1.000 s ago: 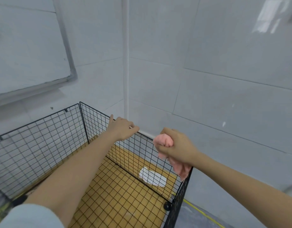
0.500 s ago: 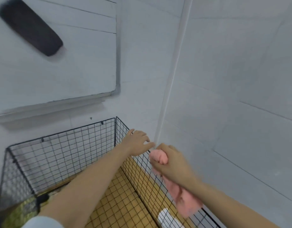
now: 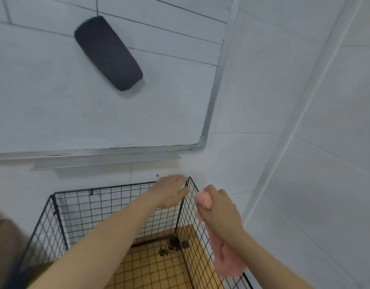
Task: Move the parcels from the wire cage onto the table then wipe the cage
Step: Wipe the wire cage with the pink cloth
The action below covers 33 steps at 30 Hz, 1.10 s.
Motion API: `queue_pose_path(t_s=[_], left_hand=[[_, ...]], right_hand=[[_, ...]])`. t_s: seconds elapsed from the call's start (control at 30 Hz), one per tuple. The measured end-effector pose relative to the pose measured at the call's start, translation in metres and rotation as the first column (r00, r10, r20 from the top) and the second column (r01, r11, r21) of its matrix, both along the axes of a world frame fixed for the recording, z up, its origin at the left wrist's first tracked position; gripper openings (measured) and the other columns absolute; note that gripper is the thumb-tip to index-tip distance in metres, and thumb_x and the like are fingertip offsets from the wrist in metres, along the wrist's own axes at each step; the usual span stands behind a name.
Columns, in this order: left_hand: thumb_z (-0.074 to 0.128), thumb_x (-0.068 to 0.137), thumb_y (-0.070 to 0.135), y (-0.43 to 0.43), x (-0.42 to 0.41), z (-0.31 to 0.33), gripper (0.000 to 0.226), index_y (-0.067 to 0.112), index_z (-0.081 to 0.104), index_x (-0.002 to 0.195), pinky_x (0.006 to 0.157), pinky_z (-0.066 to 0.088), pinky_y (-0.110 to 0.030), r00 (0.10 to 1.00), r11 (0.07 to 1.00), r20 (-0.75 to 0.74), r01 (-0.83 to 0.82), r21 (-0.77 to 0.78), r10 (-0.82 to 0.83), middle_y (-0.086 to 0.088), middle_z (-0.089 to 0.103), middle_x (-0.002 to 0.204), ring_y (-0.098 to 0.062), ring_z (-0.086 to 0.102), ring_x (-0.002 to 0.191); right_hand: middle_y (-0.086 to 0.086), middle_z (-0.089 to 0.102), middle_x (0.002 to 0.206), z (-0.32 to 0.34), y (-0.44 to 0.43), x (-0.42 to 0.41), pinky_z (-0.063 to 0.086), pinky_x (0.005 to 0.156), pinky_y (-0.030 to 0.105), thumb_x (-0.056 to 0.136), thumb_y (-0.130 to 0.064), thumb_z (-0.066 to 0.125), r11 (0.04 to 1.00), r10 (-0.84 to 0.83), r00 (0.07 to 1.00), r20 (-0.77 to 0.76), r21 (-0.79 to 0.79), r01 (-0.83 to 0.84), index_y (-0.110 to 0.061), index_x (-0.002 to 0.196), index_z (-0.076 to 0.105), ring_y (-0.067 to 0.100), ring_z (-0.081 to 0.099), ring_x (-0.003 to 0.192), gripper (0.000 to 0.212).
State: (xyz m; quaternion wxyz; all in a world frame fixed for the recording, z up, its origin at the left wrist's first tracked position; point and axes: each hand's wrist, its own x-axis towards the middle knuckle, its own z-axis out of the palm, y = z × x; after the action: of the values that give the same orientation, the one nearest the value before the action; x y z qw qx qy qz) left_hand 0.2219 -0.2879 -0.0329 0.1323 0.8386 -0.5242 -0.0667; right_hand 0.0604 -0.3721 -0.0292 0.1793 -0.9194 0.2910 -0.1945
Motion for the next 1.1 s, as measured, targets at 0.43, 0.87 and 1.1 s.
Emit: queue_pose_path(t_s=[0.43,0.87,1.1], left_hand=[[0.029,0.101,0.042,0.028,0.026,-0.006,0.05,0.021,0.029,0.147,0.11,0.026,-0.033,0.996,0.998,0.09,-0.014,-0.064,0.019,0.003,0.034,0.151,-0.016,0.034,0.136],[0.039,0.1,0.036,0.123,0.063,-0.002,0.037,0.017,0.053,0.129,0.094,0.043,-0.031,0.986,0.977,0.015,-0.165,-0.134,0.169,0.001,0.058,0.127,-0.02,0.054,0.113],[0.031,0.099,0.036,0.188,0.073,-0.009,0.035,0.022,0.062,0.106,0.078,0.048,-0.032,0.92,0.883,0.057,-0.353,-0.309,0.388,0.002,0.066,0.106,-0.024,0.061,0.098]], right_hand=[[-0.004,0.051,0.086,0.003,-0.011,0.032,0.043,0.065,0.032,0.084,-0.041,0.048,1.0,0.004,0.998,0.062,-0.012,-0.003,-0.028,0.092,0.048,0.019,0.054,0.076,0.015],[-0.004,0.057,0.089,0.007,0.057,0.097,0.037,0.056,0.02,0.078,-0.043,0.046,0.957,0.29,0.953,0.089,-0.05,-0.286,-0.029,0.094,0.047,0.012,0.054,0.076,0.021],[-0.001,0.054,0.099,0.002,0.112,0.132,0.051,0.071,0.031,0.083,-0.037,0.064,0.894,0.437,0.888,0.143,0.043,-0.447,-0.026,0.113,0.054,0.016,0.057,0.083,0.033]])
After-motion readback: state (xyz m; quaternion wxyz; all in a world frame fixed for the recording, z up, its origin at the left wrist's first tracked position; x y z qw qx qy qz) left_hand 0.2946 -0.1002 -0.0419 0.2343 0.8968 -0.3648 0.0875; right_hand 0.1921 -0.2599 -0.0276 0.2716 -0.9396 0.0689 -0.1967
